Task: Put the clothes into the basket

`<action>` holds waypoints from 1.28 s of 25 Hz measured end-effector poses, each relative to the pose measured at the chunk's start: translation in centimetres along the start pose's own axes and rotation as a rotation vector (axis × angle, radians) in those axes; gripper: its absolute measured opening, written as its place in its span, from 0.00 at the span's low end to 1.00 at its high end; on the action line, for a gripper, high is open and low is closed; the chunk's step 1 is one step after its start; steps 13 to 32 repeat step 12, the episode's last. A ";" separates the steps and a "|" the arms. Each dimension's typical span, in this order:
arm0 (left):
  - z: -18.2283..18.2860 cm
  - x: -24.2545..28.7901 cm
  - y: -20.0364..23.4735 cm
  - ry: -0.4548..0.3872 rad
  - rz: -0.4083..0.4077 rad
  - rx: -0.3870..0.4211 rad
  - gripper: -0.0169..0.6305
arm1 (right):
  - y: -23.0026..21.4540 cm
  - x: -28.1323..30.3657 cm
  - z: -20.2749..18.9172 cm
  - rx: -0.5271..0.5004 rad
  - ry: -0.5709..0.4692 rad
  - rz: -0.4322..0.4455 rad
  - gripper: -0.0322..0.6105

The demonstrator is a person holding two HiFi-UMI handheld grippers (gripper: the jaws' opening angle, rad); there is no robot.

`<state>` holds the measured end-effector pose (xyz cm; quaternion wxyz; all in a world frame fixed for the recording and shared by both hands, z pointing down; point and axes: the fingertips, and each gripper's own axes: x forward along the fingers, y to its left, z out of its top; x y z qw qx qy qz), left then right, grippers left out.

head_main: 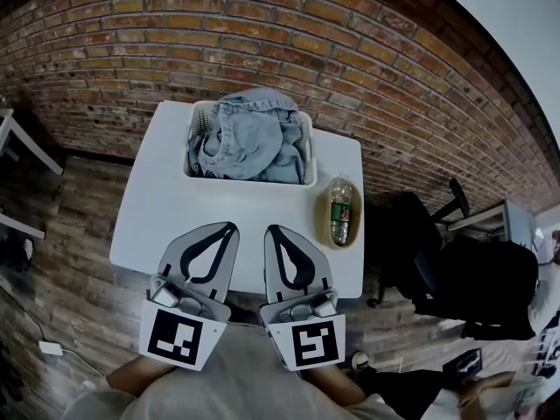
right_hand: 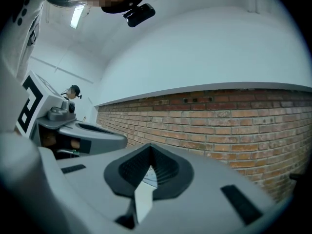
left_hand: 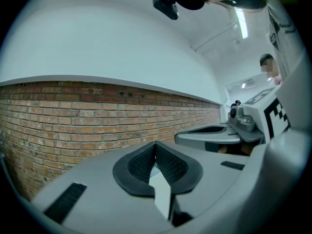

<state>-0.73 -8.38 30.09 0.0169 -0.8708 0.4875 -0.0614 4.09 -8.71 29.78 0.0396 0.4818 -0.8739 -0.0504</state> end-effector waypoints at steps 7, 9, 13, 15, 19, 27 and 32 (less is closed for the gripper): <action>-0.4 -0.6 0.0 0.004 0.023 -0.024 0.04 | 0.7 -0.7 -0.7 0.007 0.016 0.014 0.06; -0.6 -0.8 -0.1 0.005 0.026 -0.031 0.04 | 0.8 -0.8 -0.9 0.007 0.019 0.016 0.06; -1.0 -0.9 -0.2 0.010 0.029 -0.039 0.04 | 0.9 -1.0 -1.1 0.009 0.024 0.017 0.06; -1.0 -0.9 -0.2 0.010 0.029 -0.039 0.04 | 0.9 -1.0 -1.1 0.009 0.024 0.017 0.06; -1.0 -0.9 -0.2 0.010 0.029 -0.039 0.04 | 0.9 -1.0 -1.1 0.009 0.024 0.017 0.06; -1.0 -0.9 -0.2 0.010 0.029 -0.039 0.04 | 0.9 -1.0 -1.1 0.009 0.024 0.017 0.06; -1.0 -0.9 -0.2 0.010 0.029 -0.039 0.04 | 0.9 -1.0 -1.1 0.009 0.024 0.017 0.06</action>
